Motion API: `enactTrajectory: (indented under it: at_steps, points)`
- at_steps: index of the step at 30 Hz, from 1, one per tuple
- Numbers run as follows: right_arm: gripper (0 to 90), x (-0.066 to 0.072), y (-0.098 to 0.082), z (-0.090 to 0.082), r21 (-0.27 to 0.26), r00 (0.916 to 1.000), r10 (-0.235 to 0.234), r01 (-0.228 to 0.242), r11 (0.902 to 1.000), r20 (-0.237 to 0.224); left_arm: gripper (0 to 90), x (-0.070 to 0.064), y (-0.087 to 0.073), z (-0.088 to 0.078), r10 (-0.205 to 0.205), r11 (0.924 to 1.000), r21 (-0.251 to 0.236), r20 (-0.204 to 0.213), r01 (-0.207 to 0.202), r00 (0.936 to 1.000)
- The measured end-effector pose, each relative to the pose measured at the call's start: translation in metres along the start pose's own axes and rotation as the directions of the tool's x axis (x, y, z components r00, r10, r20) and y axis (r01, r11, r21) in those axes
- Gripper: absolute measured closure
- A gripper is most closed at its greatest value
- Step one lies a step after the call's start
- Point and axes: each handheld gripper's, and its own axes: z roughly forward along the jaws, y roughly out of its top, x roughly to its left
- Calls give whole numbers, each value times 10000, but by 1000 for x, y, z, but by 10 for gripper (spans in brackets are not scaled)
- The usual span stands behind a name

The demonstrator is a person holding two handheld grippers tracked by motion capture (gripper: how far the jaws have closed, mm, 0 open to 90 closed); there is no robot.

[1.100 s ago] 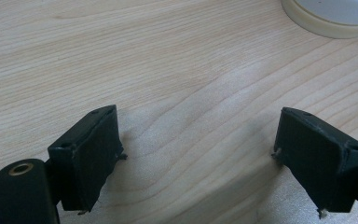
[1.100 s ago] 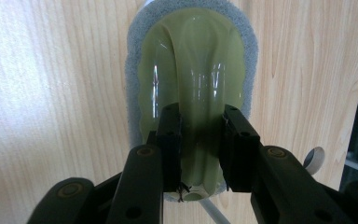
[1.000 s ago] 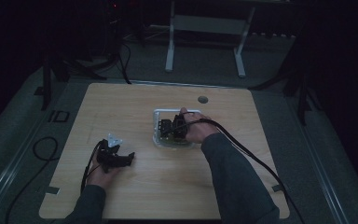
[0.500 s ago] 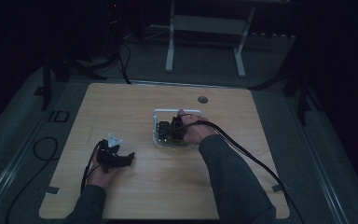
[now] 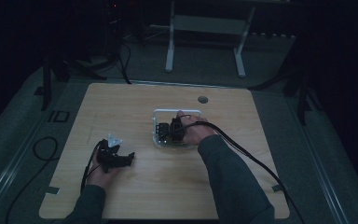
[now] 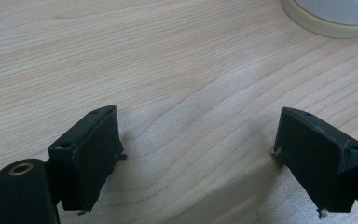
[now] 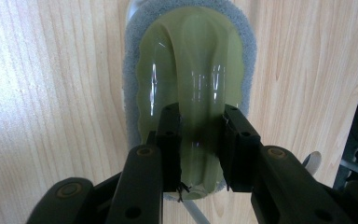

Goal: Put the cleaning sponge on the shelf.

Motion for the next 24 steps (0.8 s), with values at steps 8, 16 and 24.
enactTrajectory:
  at_steps: [8, 16, 24]
  points:
    - [716, -2, 0, 3, 47, 9997, 20, -21, 10000, 260, 144, 0, 0, 0, 1, 10000, -1, -2, -1, 10000]
    - [693, -3, -1, 4, 3, 9990, 123, -123, 9999, 438, 143, 0, 0, 0, 4, 10000, 1, -3, -4, 10000]
    - [598, -4, -3, -1, -230, 9976, 347, -334, 9992, 605, 144, 0, 0, 0, -2, 10000, -1, -2, 2, 10000]
